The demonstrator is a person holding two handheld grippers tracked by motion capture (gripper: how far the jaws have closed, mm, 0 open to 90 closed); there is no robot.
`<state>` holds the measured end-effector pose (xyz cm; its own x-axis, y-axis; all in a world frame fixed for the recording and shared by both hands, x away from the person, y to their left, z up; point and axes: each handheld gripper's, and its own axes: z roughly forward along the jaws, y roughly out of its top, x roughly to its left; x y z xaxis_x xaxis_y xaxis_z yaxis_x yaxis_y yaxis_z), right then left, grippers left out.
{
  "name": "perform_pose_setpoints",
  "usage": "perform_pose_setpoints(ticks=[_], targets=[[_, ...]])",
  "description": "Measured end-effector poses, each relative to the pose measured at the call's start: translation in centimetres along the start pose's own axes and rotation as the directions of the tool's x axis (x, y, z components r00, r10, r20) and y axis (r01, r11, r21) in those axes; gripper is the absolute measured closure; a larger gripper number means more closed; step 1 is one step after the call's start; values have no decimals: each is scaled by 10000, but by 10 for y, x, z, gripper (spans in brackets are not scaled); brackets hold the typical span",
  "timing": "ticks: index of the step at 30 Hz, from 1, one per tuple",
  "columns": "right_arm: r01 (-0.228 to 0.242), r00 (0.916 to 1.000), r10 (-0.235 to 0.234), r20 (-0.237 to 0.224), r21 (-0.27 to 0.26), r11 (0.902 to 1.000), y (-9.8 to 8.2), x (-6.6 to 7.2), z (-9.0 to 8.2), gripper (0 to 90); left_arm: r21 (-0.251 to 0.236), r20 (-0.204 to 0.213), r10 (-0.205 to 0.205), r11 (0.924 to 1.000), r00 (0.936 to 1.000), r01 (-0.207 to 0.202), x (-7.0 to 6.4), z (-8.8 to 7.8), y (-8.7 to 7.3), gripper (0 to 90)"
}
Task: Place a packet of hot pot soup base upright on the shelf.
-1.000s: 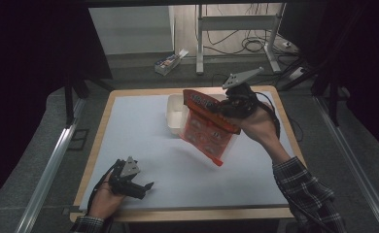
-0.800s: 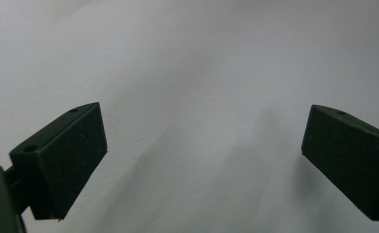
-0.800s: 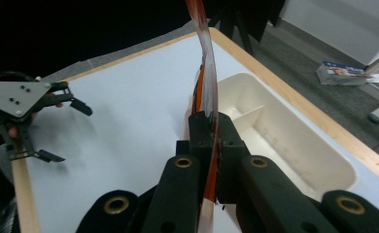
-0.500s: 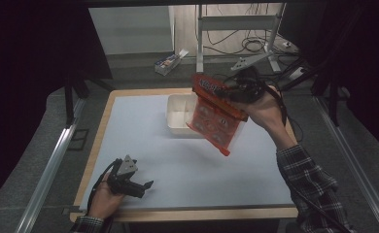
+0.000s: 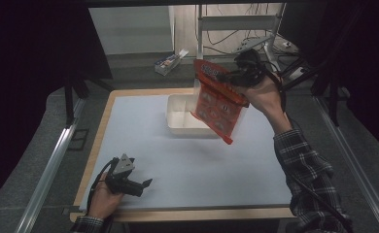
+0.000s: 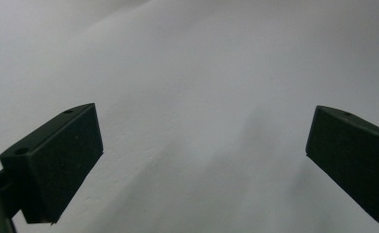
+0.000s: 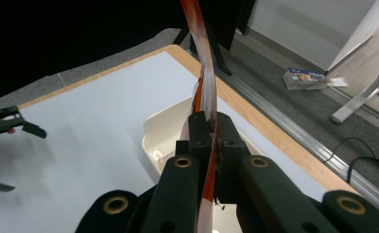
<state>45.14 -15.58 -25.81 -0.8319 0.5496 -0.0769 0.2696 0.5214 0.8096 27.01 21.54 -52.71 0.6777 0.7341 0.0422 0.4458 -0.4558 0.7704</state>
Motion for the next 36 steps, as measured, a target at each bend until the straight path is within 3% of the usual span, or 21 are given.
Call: perform_pose_setpoints(ticks=[8,16,28,36], targets=[[4,9998,-3,188,-83,10000,13,-15,9,880,-471,-124,-192,9987,9997,186,2,-4,0,0],[60,9996,-57,268,-111,9999,24,-26,21,880,-618,-187,-216,9979,9996,204,2,-5,0,0],[138,9994,-141,317,96,9999,29,-45,56,880,-547,-123,-86,9985,9999,79,0,-4,0,0],[-58,9996,50,264,299,9995,26,-54,81,879,-513,-79,-25,9987,10000,21,-1,-3,0,0]])
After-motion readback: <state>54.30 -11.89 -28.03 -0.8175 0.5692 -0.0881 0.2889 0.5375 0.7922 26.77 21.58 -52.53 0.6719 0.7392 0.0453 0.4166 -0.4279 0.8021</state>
